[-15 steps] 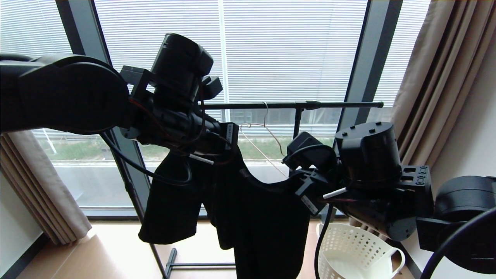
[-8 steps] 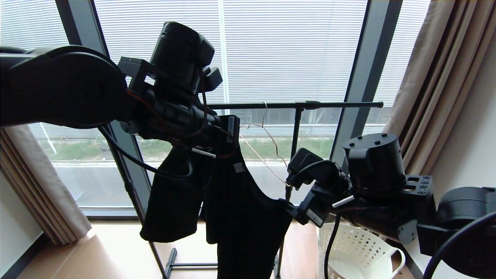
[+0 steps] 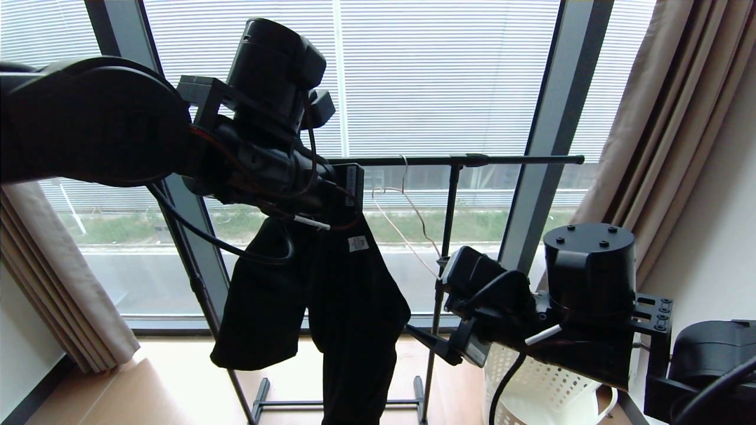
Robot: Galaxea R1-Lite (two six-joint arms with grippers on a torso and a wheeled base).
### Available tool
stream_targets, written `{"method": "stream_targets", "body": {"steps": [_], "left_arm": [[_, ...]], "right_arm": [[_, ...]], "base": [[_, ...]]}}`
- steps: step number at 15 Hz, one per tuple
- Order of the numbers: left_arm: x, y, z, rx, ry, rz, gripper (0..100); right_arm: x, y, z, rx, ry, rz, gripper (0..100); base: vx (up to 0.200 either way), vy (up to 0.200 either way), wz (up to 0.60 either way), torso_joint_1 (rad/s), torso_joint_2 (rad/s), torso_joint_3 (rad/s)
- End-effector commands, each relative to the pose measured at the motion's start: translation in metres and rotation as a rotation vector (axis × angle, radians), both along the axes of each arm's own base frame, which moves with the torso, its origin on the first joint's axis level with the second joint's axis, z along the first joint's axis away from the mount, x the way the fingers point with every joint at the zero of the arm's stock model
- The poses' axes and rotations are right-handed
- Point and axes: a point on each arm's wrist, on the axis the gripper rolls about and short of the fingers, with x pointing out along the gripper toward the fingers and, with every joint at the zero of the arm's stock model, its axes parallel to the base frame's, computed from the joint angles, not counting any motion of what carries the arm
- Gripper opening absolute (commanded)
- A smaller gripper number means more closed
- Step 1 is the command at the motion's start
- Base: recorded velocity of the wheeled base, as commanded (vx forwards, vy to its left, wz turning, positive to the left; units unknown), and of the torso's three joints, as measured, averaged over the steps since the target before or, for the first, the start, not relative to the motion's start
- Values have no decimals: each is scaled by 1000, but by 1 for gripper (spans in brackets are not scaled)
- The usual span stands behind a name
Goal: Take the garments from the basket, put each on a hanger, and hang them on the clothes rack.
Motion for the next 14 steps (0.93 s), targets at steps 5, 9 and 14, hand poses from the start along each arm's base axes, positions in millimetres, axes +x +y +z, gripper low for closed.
{"method": "stream_targets", "body": {"steps": [5, 9, 14], "left_arm": [[-7, -7, -4, 12, 14, -29, 0], [-10, -7, -5, 20, 17, -43, 0], [-13, -5, -5, 36, 10, -59, 0]], "right_arm": [[10, 20, 1, 152, 41, -44, 100], [28, 30, -8, 163, 59, -123, 100], [40, 17, -12, 162, 66, -156, 100]], "base": [[0, 0, 0, 0, 0, 0], [0, 0, 0, 0, 0, 0], [0, 0, 0, 0, 0, 0]]}}
